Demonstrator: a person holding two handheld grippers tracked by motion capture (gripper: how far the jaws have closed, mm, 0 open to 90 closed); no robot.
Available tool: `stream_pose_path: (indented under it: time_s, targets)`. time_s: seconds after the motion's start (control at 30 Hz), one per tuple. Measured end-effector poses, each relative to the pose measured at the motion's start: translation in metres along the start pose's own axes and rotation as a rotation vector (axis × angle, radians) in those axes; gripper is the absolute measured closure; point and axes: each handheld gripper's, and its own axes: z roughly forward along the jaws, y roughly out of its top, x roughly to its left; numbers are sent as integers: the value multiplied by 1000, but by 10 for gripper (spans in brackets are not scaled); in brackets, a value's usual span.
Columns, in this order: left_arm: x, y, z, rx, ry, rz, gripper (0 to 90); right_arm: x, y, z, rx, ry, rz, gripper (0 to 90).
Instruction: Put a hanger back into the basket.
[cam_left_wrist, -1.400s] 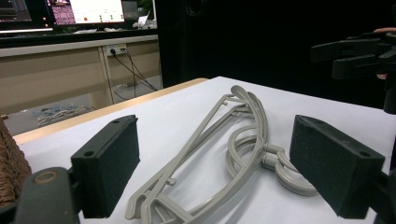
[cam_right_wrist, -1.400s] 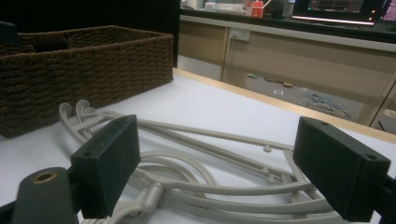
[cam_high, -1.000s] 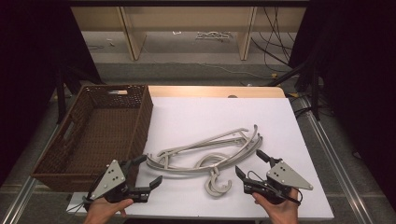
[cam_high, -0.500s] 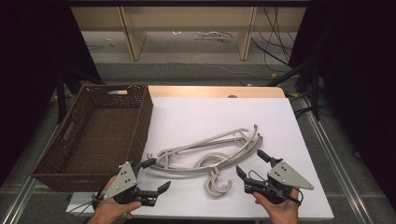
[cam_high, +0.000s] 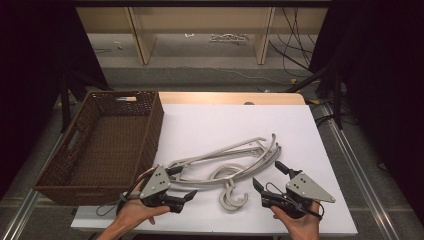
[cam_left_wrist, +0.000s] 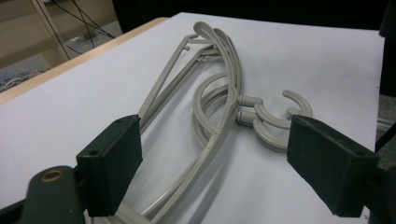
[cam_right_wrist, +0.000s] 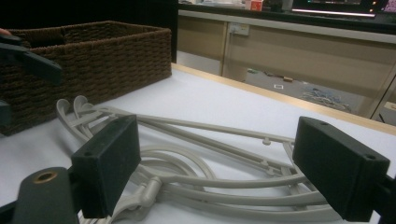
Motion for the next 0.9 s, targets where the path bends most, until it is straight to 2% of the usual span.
stream_pose_path:
  time_s: [0.03, 0.1, 0.13, 0.17, 0.2, 0.27, 0.3, 0.4, 0.47, 0.5, 0.53, 0.6, 0.63, 0.67, 0.7, 0.73, 0.83, 0.87, 0.9]
  targets:
    - [-1, 2, 10, 40, -20, 11, 197, 0, 0, 1, -9, 2, 0, 161]
    - [-2, 1, 15, 57, -30, 5, 169, 1, -1, 1, -9, 4, 0, 161]
    - [-3, 1, 22, 80, -29, 10, 170, 0, -1, 2, -18, 14, -2, 161]
    - [-3, -1, 30, 127, -33, 33, 171, 0, -1, 2, -20, 15, -3, 161]
    - [-3, -1, 30, 127, -33, 33, 169, 1, -1, 1, -11, 14, 10, 161]
    - [-3, -2, 44, 197, -52, 71, 164, 1, -1, 0, -3, 7, 8, 161]
    - [-3, -2, 44, 197, -52, 71, 166, 1, -1, 0, -3, 7, 8, 161]
    - [-2, -4, 55, 264, -41, 115, 168, 0, -1, 1, -6, 12, 13, 161]
    - [-1, -6, 62, 304, -30, 123, 196, 1, -2, 1, -3, 16, 11, 161]
    - [1, -6, 65, 319, -30, 123, 230, 1, -2, 1, -2, 16, 11, 161]
    - [4, -6, 71, 352, -28, 105, 270, 1, -2, 2, -4, 19, 11, 161]
    - [5, -6, 72, 365, -26, 106, 330, 1, -2, 1, 4, 11, 7, 161]
    - [5, -5, 73, 363, -35, 95, 330, 1, -2, 1, 4, 11, 7, 161]
    - [6, -5, 75, 378, -35, 91, 382, 1, -2, 1, 4, 11, 7, 162]
    - [7, -4, 76, 392, -33, 92, 382, 1, -2, 1, 4, 11, 7, 162]
    - [8, -4, 78, 413, -37, 90, 443, 0, -1, 1, 11, 16, 8, 162]
    - [10, -2, 80, 420, -47, 89, 527, 0, -2, 1, 12, 13, 9, 163]
    - [10, -1, 81, 420, -56, 84, 527, 0, -2, 1, 12, 13, 10, 162]
    - [12, 2, 83, 436, -65, 105, 570, 0, -1, 1, 12, 17, 10, 164]
